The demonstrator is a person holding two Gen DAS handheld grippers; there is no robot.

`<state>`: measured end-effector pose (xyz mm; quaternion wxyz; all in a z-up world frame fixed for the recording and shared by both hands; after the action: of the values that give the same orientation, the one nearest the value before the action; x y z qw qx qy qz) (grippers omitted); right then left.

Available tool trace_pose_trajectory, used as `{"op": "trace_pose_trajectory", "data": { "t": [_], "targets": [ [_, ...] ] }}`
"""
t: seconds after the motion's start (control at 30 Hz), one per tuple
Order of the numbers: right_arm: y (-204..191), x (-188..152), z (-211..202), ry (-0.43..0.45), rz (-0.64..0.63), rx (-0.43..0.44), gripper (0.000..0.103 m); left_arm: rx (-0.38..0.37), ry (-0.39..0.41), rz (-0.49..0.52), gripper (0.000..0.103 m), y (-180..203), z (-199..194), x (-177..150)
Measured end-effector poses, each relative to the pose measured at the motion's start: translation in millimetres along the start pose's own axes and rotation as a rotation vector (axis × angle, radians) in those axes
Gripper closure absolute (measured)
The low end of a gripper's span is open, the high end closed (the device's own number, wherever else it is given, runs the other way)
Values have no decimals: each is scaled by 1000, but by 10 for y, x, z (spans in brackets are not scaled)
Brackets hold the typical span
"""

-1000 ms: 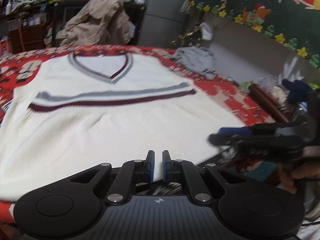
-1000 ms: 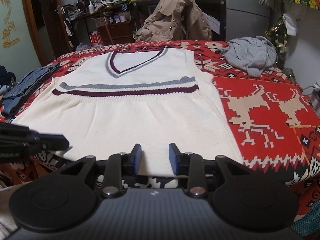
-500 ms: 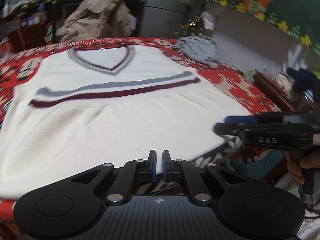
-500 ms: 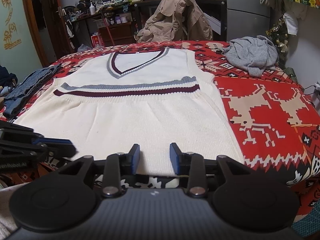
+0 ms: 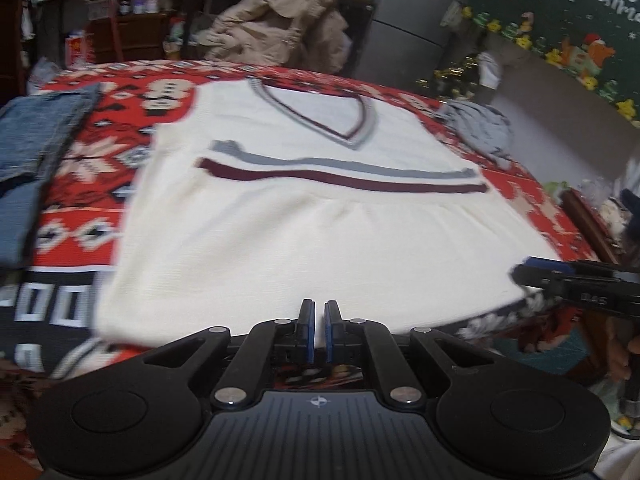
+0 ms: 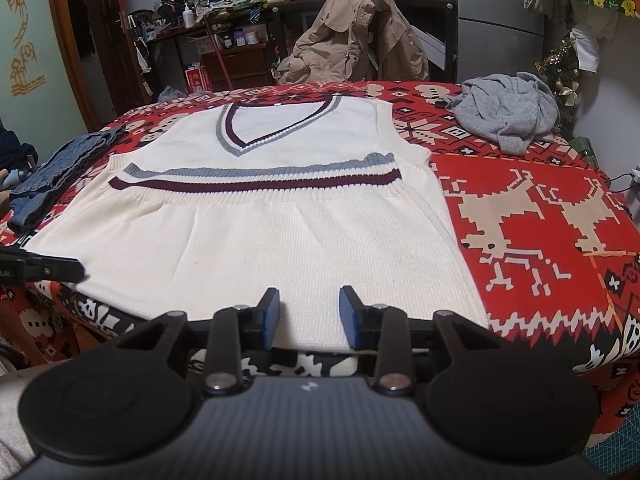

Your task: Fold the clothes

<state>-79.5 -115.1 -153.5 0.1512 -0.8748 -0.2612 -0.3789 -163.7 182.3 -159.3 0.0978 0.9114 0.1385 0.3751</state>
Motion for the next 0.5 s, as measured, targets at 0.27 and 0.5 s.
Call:
{"op": "trace_pose_trajectory", "data": {
  "t": [0.27, 0.5],
  "targets": [
    [3, -3, 2, -1, -4, 1, 67, 90, 42, -122, 96, -487, -192, 19],
    [12, 6, 6, -4, -7, 4, 67, 158, 74, -182, 100, -774, -307, 42]
  ]
}}
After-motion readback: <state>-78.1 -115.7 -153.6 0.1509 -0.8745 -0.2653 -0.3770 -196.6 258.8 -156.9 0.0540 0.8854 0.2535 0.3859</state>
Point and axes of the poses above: each gripper's, at about its wrist camera, not at the fingertips, and z roughly the way its jaws point, y to its right, x to its top, the point moved 2 cm from there along z, roughly the way its jaws point, and after that the axes turned 4 degrees about -z, right-handed, at the moved point
